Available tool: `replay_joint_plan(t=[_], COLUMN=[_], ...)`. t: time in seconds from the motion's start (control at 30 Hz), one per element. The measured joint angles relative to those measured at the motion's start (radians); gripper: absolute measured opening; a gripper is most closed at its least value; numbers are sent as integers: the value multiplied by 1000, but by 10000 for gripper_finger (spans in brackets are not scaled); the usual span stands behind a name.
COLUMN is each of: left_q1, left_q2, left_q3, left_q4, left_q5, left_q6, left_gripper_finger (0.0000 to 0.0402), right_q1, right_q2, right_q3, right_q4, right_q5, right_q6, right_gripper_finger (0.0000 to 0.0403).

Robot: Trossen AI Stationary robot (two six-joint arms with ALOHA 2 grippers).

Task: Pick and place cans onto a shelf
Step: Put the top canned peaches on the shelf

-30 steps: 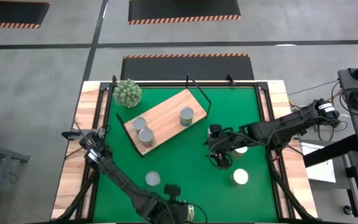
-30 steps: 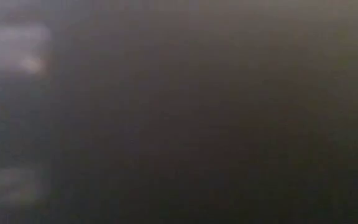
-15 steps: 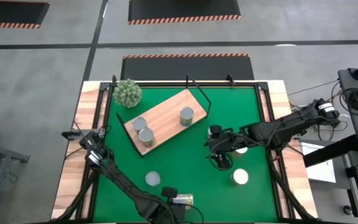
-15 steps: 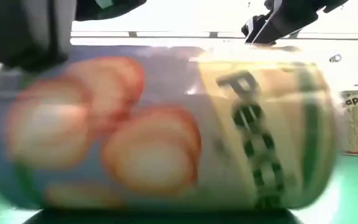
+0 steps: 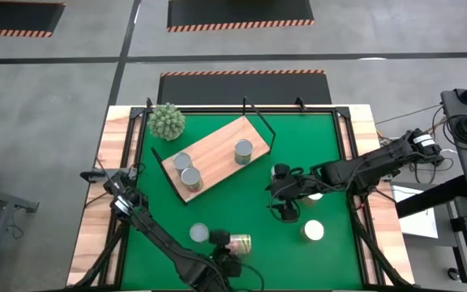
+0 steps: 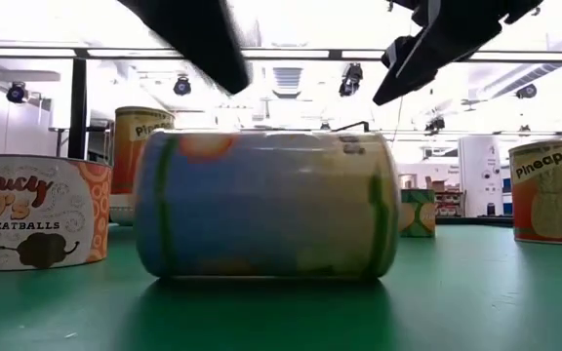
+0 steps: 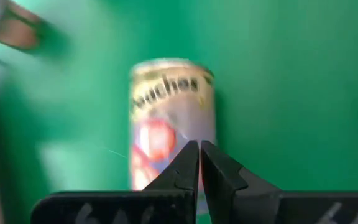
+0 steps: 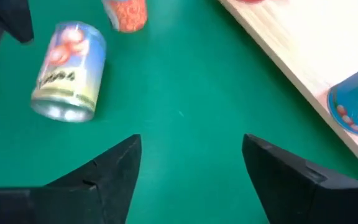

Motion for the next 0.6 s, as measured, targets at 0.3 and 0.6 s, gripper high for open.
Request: replay_joint_plan(t=[0.3, 0.6], left_q1=[72, 159], left_q2=[-5, -5], left_q3=[34, 39], left_q4=[-55, -55], left_q5=[5, 108], left_q6=[14, 64], left_gripper_finger=[31, 196], right_q1=[0, 0], right_q2=[-2, -46], right_q3=[1, -3], right_q4=[-103, -171], right_q5=[7, 9], right_q6=[-58, -69], right_gripper_finger=[329, 343])
